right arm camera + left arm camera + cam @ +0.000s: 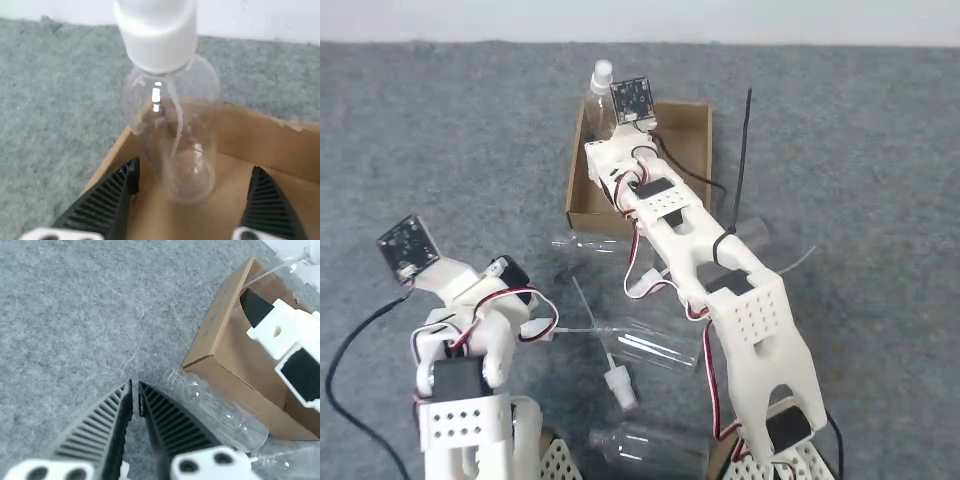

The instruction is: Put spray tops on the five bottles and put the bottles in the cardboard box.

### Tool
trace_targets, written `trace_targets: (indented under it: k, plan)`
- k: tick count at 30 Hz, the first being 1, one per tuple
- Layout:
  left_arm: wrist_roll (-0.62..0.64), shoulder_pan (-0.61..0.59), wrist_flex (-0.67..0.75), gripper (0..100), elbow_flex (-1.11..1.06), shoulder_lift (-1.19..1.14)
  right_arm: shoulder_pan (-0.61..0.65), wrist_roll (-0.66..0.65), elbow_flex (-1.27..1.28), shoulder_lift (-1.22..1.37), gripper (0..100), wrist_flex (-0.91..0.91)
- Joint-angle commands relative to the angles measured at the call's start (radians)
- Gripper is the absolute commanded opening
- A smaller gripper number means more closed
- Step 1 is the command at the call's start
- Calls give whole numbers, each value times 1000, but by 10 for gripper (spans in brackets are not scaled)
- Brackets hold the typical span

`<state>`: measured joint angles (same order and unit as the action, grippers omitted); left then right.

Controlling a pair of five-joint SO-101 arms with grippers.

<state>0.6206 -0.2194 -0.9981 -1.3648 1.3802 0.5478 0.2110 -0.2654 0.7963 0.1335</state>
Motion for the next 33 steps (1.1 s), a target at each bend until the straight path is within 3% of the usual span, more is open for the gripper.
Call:
trace_targets:
  k: [1,33]
  plan:
    - [-12,-5,40,12,10,15,-5,8,-54,-142,289,85]
    - [-12,-6,41,12,12,15,-44,0,-54,-518,285,776]
